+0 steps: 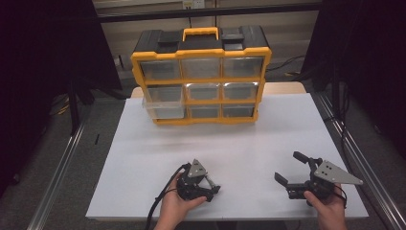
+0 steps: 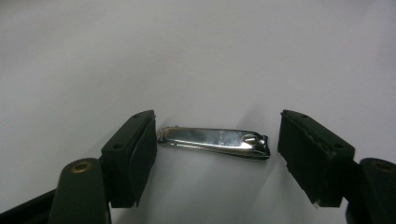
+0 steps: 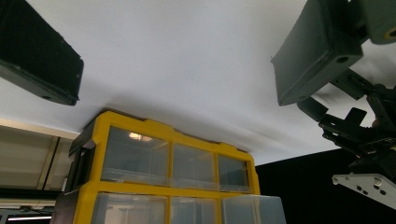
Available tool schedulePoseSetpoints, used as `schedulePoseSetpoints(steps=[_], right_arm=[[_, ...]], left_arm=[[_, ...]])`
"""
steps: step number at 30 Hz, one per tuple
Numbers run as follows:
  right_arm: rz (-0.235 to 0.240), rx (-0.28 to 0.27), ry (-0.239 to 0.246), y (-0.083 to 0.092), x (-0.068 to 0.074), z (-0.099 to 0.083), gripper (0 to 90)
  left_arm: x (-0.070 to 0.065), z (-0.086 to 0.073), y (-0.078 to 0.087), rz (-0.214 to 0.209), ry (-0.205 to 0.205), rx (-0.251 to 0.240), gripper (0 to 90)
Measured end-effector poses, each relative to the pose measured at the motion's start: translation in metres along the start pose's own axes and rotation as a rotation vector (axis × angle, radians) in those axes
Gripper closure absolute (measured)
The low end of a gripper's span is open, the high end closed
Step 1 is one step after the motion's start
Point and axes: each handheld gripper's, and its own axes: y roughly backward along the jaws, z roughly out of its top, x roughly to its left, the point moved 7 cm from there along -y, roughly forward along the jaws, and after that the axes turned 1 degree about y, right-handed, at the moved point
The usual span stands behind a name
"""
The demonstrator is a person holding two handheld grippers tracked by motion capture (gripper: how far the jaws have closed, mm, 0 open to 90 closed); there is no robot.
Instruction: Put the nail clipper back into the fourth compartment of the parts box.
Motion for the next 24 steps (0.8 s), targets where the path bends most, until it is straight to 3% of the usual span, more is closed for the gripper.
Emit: schedulePoseSetpoints(steps=[3,9,17,19,20,21,24], right_arm=[[0.002,-0.001,0.0,0.0001,0.0002,0.0001,1.1],[0.003,-0.002,-0.002,0.0,0.0007,0.0003,1.3],[-0.004,-0.012,-0.01,0.0005,-0.0001,0.0014,1.4],[-0.002,-0.008,-0.011,0.0006,-0.0001,0.0011,1.4],[-0.001,-0.008,-0.008,0.0004,-0.0002,0.0011,1.4],[-0.001,-0.008,-0.009,0.0003,-0.0002,0.0012,1.4],[-0.001,-0.006,-0.009,-0.0001,0.0,0.001,1.5]], left_arm=[[-0.0015,0.0017,-0.0023,0.013,0.025,-0.015,31.2],[-0.0026,0.001,-0.0025,0.047,0.004,0.005,33.3],[-0.0027,0.0015,-0.0027,0.035,0.02,-0.014,33.7],[-0.0033,0.0008,-0.0028,0.049,-0.009,-0.004,33.4],[-0.0049,0.0011,-0.0048,0.05,-0.007,-0.022,32.2],[-0.0056,0.0002,-0.0039,0.05,-0.02,0.0,29.9],[-0.0084,0.0014,-0.0065,0.044,-0.019,-0.016,27.5]])
